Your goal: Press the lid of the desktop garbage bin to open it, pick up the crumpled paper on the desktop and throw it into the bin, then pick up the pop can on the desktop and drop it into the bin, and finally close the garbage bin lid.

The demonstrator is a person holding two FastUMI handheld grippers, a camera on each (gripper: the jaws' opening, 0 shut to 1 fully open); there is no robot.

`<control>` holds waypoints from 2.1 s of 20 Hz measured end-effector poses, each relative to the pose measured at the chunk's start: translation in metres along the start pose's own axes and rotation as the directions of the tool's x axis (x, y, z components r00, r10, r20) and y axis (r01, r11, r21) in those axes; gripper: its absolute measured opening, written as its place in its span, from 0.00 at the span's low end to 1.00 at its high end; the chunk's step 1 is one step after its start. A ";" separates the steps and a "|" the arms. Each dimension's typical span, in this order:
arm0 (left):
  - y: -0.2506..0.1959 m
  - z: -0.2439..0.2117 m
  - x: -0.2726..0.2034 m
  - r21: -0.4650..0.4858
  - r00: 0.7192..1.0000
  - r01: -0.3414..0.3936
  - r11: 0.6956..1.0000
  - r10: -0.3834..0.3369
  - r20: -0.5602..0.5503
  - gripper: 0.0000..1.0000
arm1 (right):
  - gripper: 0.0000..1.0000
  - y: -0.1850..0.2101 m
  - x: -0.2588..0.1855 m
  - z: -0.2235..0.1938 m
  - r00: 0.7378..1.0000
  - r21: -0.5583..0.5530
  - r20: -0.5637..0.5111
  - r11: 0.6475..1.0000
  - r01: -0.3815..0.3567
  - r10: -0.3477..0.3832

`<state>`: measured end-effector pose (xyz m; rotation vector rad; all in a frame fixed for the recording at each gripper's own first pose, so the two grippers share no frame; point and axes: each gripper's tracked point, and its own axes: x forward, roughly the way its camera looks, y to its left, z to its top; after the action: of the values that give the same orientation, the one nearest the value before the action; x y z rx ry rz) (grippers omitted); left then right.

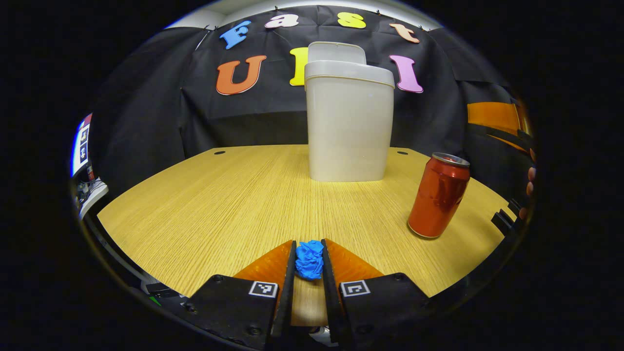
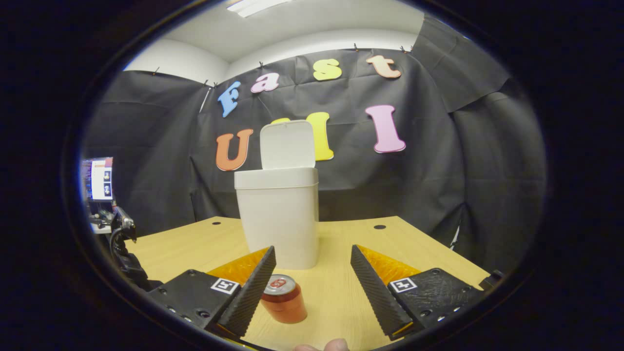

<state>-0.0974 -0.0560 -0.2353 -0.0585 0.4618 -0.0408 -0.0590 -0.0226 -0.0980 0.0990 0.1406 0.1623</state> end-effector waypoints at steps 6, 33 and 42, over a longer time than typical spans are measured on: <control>0.003 0.034 -0.005 -0.022 0.997 -0.003 1.000 0.005 0.076 0.33 | 0.96 0.023 -0.003 -0.009 1.000 -0.057 0.002 0.998 -0.011 0.011; 0.033 0.115 -0.010 -0.086 0.974 0.008 0.996 0.012 0.227 0.33 | 0.96 0.032 0.025 -0.142 0.924 0.007 -0.380 0.998 0.059 -0.052; 0.037 0.158 -0.012 -0.075 0.955 0.028 0.997 -0.005 0.298 0.33 | 0.87 0.028 0.028 -0.150 0.904 0.035 -0.424 0.997 0.074 -0.053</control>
<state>-0.0364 -0.0110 -0.0913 -0.1432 0.1609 -0.0295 -0.0581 0.0227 -0.2466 0.1080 0.5828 0.1129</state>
